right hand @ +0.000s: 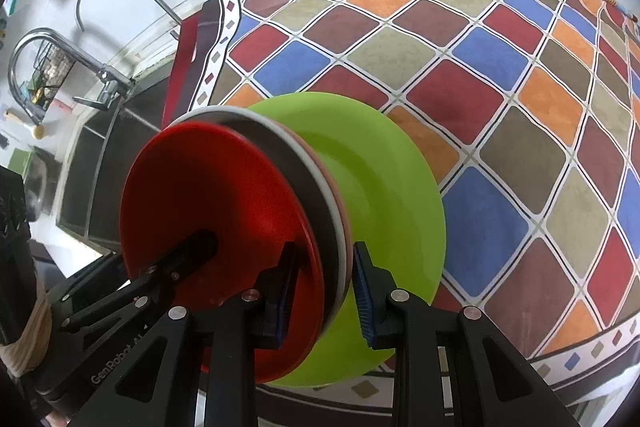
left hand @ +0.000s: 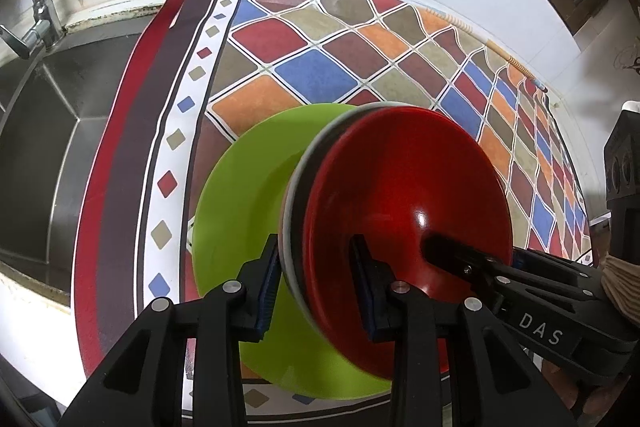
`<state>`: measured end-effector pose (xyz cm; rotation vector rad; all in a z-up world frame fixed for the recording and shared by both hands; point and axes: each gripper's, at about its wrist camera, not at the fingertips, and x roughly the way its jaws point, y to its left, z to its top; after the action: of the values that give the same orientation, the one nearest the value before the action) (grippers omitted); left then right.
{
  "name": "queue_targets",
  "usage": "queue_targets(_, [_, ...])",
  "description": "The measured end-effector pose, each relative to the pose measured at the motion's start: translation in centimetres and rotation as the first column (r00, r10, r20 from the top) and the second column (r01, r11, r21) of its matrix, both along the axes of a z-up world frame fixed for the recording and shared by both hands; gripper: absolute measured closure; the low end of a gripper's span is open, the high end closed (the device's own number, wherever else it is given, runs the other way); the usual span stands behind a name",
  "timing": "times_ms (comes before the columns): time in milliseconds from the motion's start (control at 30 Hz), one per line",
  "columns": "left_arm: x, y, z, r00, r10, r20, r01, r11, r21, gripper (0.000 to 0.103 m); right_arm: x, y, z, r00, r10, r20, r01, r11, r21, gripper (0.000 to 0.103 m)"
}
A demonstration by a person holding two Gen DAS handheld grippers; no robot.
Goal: Organize plates and bowls
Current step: 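Carry the nested bowls with both grippers onto the green plate stack, then lower the bowl stack onto the green plate and open both grippers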
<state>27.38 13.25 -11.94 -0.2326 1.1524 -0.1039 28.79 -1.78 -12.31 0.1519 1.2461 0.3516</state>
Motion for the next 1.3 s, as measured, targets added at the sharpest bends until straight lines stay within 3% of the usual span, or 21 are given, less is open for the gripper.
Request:
queue_targets(233, [0.5,0.0,-0.1,1.0,-0.012,0.01,0.012,1.0,-0.004,0.069,0.5,0.1,-0.5,1.0,0.001,-0.005,-0.001,1.0,-0.008,0.073])
queue_targets(333, [0.4,0.2,0.1,1.0,-0.013,0.028,0.013,1.0,0.008,0.063,0.6,0.2,-0.6,1.0,0.003,0.004,-0.003,1.0,-0.013,0.072])
queue_targets(400, [0.3,0.3,0.6,0.998,-0.015,0.055,0.013,0.999,0.033,0.058,0.6,0.3,-0.6,1.0,0.006,0.016,-0.006,1.0,-0.014,0.068])
queue_targets(467, [0.1,0.5,1.2,0.997,-0.015,0.08,0.01,0.999,0.052,0.054,0.5,0.3,-0.4,0.999,0.006,0.034,-0.005,1.0,-0.023,0.057])
queue_targets(667, [-1.4,0.3,3.6,0.979,-0.035,0.199,0.007,0.991,0.135,0.037,-0.7,-0.4,2.0,0.987,-0.027,0.157,0.037,0.997,-0.063,0.046])
queue_targets(867, [-4.0,-0.5,5.5,0.946,-0.032,0.323,-0.021,0.987,0.158,0.018,-3.5,-1.9,5.0,0.929,-0.061,0.365,0.109,0.988,-0.112,0.031])
queue_targets(1000, [-6.2,-1.2,6.0,0.935,0.007,0.355,-0.056,0.99,0.128,0.013,-5.7,-3.0,6.1,0.879,-0.08,0.47,0.149,0.983,-0.11,0.028])
queue_targets(1300, [-11.9,-4.3,6.8,0.898,0.02,0.44,-0.125,0.97,0.21,0.002,-10.8,-6.1,6.6,0.836,-0.095,0.541,0.179,0.978,-0.104,0.02])
